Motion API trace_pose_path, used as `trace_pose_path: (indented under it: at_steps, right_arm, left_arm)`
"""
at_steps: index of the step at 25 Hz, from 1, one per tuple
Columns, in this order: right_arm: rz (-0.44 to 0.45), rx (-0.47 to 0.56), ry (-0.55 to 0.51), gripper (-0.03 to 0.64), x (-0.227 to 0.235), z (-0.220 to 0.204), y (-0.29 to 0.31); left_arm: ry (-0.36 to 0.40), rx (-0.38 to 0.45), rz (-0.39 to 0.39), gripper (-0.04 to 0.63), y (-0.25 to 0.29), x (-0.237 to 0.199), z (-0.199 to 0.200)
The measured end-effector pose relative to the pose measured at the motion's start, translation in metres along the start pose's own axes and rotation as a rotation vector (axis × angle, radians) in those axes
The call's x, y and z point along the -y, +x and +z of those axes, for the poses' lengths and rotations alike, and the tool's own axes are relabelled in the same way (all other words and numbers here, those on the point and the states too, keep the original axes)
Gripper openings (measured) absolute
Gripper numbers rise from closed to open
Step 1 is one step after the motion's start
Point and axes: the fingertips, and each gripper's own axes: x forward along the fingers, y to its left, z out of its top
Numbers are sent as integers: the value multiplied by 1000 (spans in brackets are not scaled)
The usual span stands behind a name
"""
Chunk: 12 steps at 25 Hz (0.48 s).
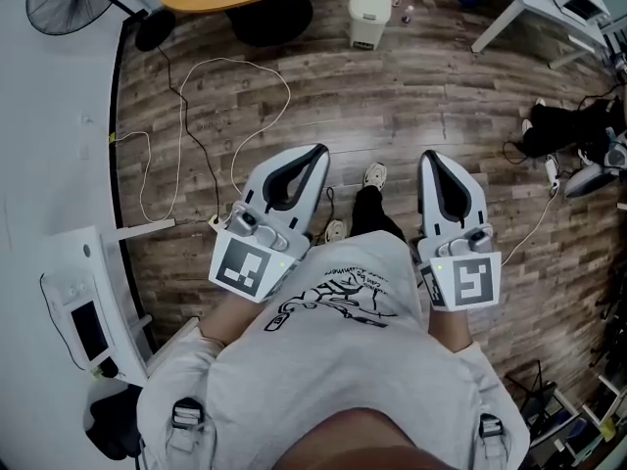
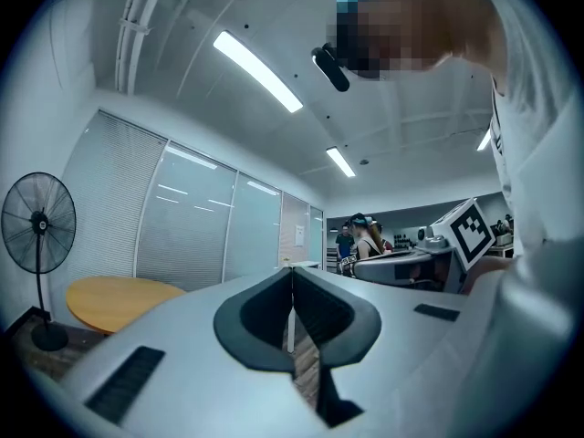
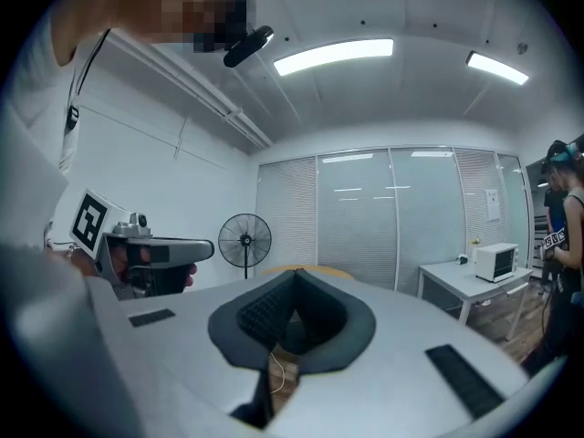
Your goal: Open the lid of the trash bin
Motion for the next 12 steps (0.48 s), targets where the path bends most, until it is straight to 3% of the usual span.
trace_pose_path:
  at_steps: [12]
  right_arm:
    - [22,9,35,8,96,-2,68]
  left_arm:
    - [17,0,-4,18,115,-25,-1]
